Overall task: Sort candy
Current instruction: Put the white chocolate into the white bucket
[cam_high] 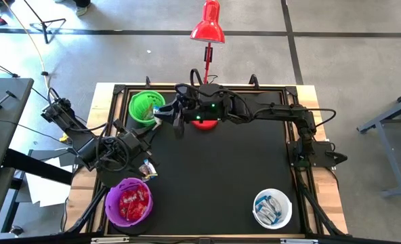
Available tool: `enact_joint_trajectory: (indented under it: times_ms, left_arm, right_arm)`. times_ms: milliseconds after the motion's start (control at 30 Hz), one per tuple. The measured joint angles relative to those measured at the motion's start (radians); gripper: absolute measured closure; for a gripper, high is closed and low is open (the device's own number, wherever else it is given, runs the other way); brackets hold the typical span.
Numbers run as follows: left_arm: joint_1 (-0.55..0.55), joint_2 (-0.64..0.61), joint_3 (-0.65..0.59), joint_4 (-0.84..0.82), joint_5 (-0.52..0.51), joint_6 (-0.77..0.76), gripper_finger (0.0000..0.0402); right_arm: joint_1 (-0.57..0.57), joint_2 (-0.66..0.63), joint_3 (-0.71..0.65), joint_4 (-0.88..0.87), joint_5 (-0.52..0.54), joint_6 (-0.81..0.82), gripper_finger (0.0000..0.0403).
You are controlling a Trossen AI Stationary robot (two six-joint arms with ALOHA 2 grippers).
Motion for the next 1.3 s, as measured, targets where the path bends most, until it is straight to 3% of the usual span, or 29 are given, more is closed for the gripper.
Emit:
enact_joint_trajectory:
  times_ms: [233, 500, 1000, 1133, 1300]
  left_arm:
    - [0.001, 0.0, 0.0, 0.0, -0.006, 0.001, 0.0387]
    - [0.001, 0.0, 0.0, 0.001, 0.027, 0.012, 0.0375]
    - [-0.003, -0.008, 0.005, 0.004, 0.039, 0.078, 0.025]
    - [-0.023, -0.008, 0.016, 0.004, 0.035, 0.109, 0.0239]
    - [-0.065, -0.02, 0.028, 0.004, 0.035, 0.097, 0.024]
  right_arm:
    - [0.001, -0.001, 0.001, -0.002, -0.006, -0.008, 0.0393]
    - [0.002, -0.001, 0.001, -0.011, -0.006, -0.009, 0.0389]
    - [-0.003, 0.0, 0.0, -0.061, 0.007, -0.02, 0.0401]
    - [-0.01, -0.002, 0.0, -0.1, 0.008, -0.018, 0.0402]
    - [-0.018, -0.031, -0.001, -0.182, 0.103, -0.012, 0.0402]
